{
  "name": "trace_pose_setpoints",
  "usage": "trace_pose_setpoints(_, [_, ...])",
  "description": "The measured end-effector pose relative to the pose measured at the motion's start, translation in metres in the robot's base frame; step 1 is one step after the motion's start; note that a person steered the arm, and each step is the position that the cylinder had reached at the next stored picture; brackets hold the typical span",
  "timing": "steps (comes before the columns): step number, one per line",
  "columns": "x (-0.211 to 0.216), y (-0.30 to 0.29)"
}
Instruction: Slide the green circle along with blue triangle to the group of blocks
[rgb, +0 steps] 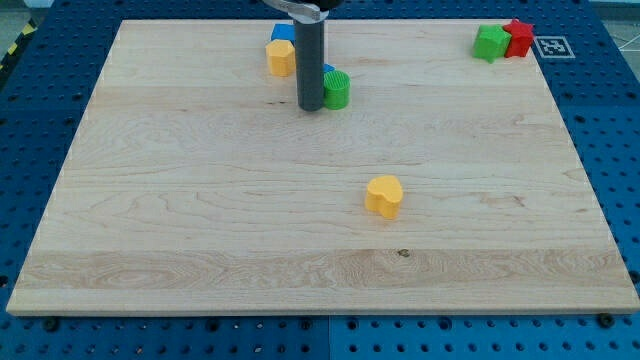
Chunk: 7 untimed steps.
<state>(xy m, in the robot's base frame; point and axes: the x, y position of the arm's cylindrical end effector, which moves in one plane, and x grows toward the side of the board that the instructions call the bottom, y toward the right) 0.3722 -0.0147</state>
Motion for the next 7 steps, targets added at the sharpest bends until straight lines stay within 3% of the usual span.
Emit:
trace_pose_setpoints(2, [0.026,0.062])
trace_pose_setpoints(3, [0.015,0.088])
trace_pose_setpoints(7, [-0.015,0.01])
